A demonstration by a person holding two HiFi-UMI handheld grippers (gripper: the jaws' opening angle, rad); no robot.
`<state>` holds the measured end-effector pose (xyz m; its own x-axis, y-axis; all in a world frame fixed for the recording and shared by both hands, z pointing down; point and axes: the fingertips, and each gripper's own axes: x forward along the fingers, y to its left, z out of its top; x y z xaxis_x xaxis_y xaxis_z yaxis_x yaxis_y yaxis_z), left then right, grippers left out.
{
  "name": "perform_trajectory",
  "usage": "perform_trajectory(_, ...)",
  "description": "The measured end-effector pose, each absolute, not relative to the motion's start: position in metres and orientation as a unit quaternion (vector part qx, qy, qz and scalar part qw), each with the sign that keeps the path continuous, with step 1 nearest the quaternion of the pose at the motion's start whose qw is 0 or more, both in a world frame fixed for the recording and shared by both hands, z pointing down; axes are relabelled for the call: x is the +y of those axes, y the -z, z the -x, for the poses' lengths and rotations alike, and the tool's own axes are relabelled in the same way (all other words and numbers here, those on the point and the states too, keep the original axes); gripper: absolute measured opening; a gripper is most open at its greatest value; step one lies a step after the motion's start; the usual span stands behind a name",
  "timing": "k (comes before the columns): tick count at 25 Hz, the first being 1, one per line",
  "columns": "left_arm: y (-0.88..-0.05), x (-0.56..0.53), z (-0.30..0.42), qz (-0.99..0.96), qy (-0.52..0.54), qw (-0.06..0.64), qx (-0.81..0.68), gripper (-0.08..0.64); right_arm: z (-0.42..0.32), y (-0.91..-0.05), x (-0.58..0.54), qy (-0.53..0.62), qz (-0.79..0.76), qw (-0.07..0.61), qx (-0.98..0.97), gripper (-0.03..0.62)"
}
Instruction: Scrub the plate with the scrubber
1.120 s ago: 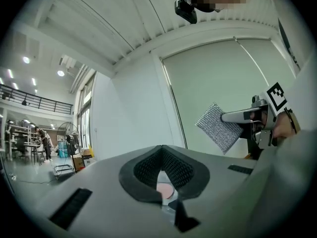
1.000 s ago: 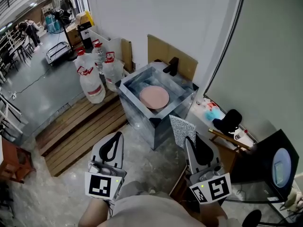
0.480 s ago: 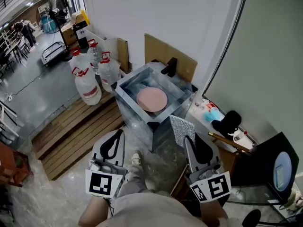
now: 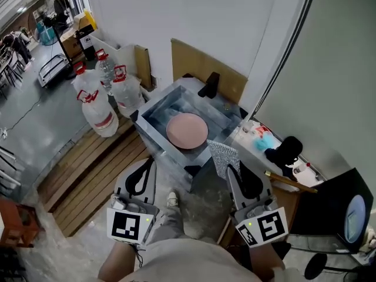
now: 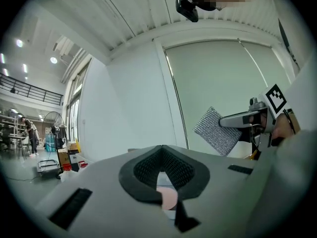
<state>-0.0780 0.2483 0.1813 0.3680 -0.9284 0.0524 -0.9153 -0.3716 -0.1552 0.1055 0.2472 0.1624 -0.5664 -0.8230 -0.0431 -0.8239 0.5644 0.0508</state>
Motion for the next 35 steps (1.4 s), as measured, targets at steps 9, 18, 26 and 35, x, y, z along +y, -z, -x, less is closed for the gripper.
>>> perform_trajectory(9,-0.192,0.119,0.12,0.845,0.091,0.03,0.526,0.017,-0.054,-0.175,0.124,0.005,0.475,-0.014,0.88,0.098)
perform_trajectory(18,-0.237,0.0,0.149,0.872,0.132,0.029,0.471,0.017,-0.012,-0.21,0.009,0.053,0.481,-0.042,0.874,0.098)
perform_trajectory(26,-0.306,-0.061,0.145,0.875,0.19,-0.018,0.445,0.017,-0.003,-0.274,-0.043,0.12,0.479,-0.084,0.865,0.098)
perform_trajectory(35,-0.402,-0.102,0.123,0.856,0.267,-0.1,0.43,0.018,-0.02,-0.374,-0.088,0.2,0.458,-0.143,0.854,0.098)
